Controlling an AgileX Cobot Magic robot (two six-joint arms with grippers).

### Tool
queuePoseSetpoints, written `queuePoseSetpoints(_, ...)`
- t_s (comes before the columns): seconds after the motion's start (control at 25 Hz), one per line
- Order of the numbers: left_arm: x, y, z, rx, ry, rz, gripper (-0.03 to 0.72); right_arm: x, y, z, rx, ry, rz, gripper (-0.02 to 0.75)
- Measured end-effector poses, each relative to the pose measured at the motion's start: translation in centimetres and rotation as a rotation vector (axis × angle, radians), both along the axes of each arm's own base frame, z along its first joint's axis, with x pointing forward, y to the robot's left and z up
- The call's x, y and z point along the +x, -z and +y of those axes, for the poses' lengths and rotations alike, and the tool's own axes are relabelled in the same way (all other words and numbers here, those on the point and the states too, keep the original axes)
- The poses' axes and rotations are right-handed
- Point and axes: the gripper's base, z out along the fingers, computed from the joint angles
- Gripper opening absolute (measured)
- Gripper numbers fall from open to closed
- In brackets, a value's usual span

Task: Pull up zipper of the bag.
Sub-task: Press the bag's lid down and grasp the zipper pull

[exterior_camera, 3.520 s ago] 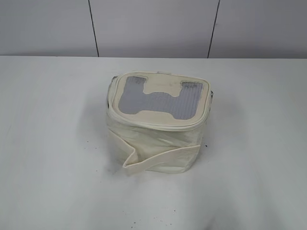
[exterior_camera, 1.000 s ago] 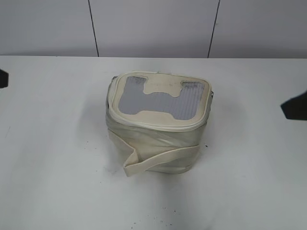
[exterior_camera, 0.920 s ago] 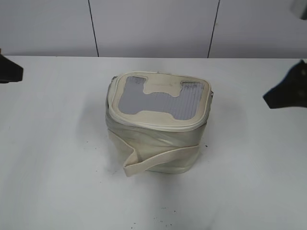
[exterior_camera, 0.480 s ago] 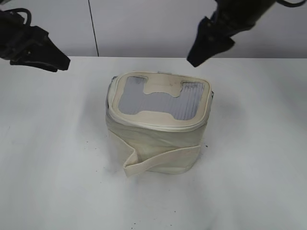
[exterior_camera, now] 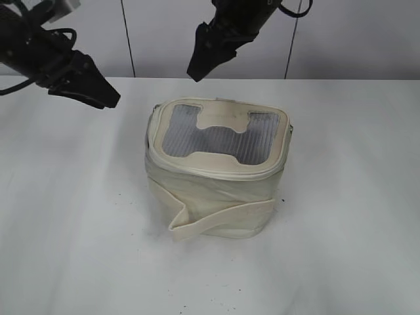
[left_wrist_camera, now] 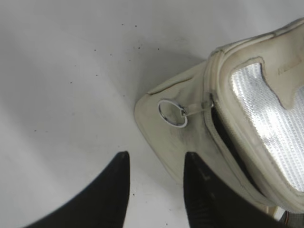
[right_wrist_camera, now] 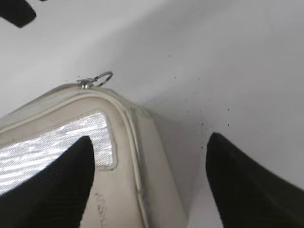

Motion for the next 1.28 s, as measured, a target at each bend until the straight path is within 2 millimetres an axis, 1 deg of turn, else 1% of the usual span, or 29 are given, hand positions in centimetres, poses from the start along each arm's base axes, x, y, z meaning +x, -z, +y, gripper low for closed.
queuePoseSetpoints(0.16, 1.0, 0.5, -1.0, -0.002, 0.05, 0.007, 0.298, 0.8, 1.9, 0.4, -0.008, -0.006, 0.025, 0.566)
queuePoseSetpoints(0.36, 1.3, -0.1, -2.3, 0.009, 0.122, -0.034, 0.298, 1.1, 3.8, 0.9, -0.003, -0.013, 0.072, 0.566)
queuePoseSetpoints(0.48, 1.1, -0.2, -3.0, 0.019, 0.152, -0.058, 0.298, 1.1, 4.5, 1.2, -0.002, -0.022, 0.084, 0.564)
queuePoseSetpoints(0.56, 1.1, -0.1, -3.3, 0.041, 0.166, -0.074, 0.298, 1.2, 4.9, 1.3, -0.006, -0.027, 0.091, 0.549)
queuePoseSetpoints(0.88, 1.5, -0.1, -3.6, 0.067, 0.15, -0.124, 0.298, 1.4, 6.7, 1.7, -0.002, -0.03, 0.13, 0.531)
queuePoseSetpoints(0.92, 1.4, 0.0, -3.6, 0.073, 0.154, -0.125, 0.298, 1.4, 6.7, 1.8, 0.001, -0.03, 0.133, 0.515)
queuePoseSetpoints(0.96, 1.4, 0.0, -3.6, 0.079, 0.157, -0.126, 0.298, 1.3, 6.7, 1.8, 0.003, -0.032, 0.136, 0.485)
queuePoseSetpoints(1.04, 1.4, 0.1, -3.5, 0.093, 0.165, -0.128, 0.3, 1.1, 6.7, 2.0, 0.004, -0.039, 0.145, 0.386)
queuePoseSetpoints(1.12, 1.4, 0.2, -3.4, 0.113, 0.173, -0.131, 0.318, 0.9, 6.7, 2.2, 0.007, -0.047, 0.156, 0.239)
queuePoseSetpoints(1.16, 1.4, 0.2, -3.3, 0.127, 0.179, -0.133, 0.335, 0.9, 6.7, 2.3, 0.008, -0.046, 0.157, 0.182)
queuePoseSetpoints(1.24, 1.5, 0.4, -3.0, 0.167, 0.192, -0.146, 0.406, 0.9, 6.6, 2.3, 0.013, -0.036, 0.166, 0.08)
queuePoseSetpoints(1.28, 1.5, 0.5, -2.9, 0.183, 0.197, -0.154, 0.449, 0.9, 6.6, 2.3, 0.013, -0.031, 0.169, 0.069)
